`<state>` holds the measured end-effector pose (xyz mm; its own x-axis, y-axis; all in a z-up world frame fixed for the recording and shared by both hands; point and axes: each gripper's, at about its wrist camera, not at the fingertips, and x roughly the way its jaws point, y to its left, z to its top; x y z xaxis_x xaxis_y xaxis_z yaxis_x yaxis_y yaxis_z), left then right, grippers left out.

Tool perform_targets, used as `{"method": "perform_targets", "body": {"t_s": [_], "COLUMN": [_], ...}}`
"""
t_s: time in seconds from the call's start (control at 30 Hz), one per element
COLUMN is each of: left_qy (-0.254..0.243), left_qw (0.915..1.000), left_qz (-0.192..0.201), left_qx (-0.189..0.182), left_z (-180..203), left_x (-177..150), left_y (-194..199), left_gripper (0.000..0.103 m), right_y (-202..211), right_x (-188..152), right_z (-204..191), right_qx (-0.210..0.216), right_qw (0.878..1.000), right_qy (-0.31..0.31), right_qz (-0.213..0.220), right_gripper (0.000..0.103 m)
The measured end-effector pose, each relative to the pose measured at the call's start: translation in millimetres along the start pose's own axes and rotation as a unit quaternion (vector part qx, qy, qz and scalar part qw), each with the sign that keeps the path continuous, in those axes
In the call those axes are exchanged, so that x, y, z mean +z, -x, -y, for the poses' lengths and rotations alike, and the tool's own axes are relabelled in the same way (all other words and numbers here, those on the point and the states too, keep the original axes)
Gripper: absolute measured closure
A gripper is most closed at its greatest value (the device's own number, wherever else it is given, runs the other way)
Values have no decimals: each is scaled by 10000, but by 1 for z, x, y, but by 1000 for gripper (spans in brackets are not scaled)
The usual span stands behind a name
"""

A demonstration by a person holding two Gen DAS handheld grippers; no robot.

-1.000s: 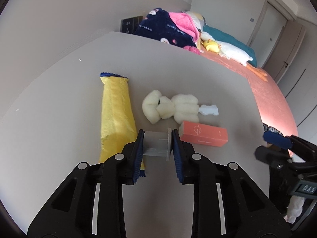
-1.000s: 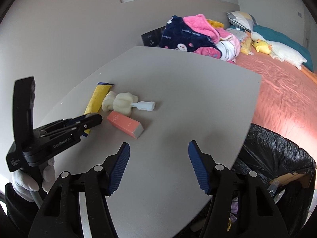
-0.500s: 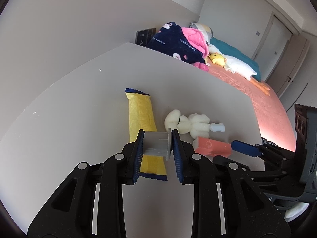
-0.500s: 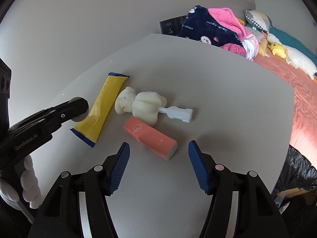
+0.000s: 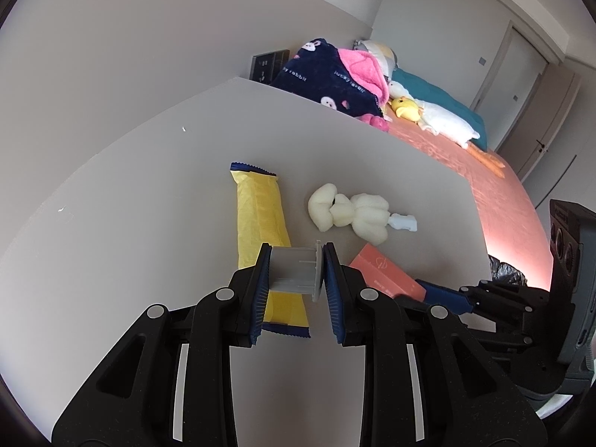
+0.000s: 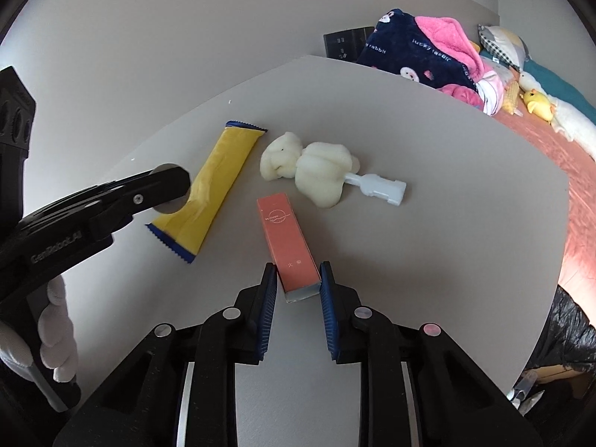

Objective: Collect trash
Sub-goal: 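Grasp the salmon-pink box upright with the right gripper, then carry the spool and pink box over the bin and release both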

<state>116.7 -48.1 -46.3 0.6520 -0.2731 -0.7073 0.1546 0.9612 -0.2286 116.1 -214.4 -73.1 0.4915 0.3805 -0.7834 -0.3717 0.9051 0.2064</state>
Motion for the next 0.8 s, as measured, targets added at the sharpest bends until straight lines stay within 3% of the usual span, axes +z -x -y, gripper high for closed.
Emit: {"method": "perform_targets", "body": {"t_s": [0.47, 0.8], "left_qy": [-235, -485], "left_qw": [9996, 9981], "left_qz": [-1, -23], "left_qx": [-155, -391], "left_z": [26, 66], "left_x": [-5, -14], "left_y": [5, 13], "left_gripper": [76, 76], "right_y": [37, 68], "right_x": [-10, -23], "right_z": [19, 38], "right_qx": [108, -6], "right_qw": [9988, 9971], "right_qy": [-417, -608], "right_qz": [252, 461], "right_gripper": [78, 78]}}
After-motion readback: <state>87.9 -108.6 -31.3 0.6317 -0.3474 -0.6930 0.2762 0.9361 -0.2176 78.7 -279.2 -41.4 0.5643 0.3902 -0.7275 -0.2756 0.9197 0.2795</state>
